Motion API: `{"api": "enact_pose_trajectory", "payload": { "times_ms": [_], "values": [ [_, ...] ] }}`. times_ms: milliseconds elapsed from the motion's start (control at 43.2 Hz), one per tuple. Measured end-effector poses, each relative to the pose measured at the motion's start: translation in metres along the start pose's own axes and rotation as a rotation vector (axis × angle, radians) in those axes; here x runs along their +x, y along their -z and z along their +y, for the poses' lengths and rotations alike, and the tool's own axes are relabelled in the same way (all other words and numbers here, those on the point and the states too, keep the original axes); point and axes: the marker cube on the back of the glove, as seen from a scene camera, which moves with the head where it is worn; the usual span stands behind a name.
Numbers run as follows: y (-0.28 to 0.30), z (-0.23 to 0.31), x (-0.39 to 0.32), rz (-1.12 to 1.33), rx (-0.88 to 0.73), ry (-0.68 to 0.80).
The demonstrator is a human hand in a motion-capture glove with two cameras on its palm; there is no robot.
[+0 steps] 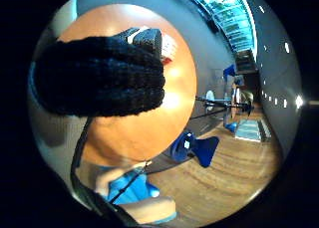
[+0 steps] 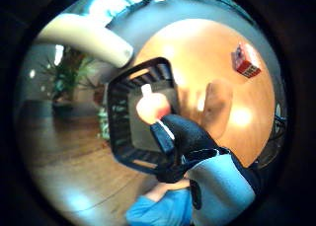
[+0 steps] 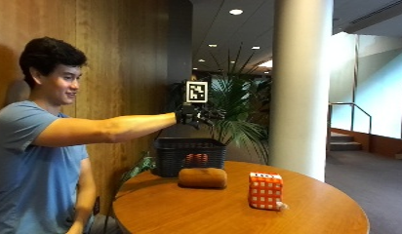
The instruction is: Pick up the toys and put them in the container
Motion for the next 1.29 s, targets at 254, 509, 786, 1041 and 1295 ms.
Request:
{"api": "enact_pose_trajectory", "payload": {
  "times_ms": [254,509,786,1041,1295],
  "values": [
    [-0.080,-0.005,0.058,0.124,-0.107,-0.014],
    [-0.157,-0.008,0.060,0.066,-0.185,-0.134],
    [-0.223,0.007,0.036,-0.043,-0.296,-0.065],
    [-0.223,0.005,0.023,-0.038,-0.238,-0.118],
    [-0.223,0.001,0.067,0.056,-0.187,-0.140]
  ]
}}
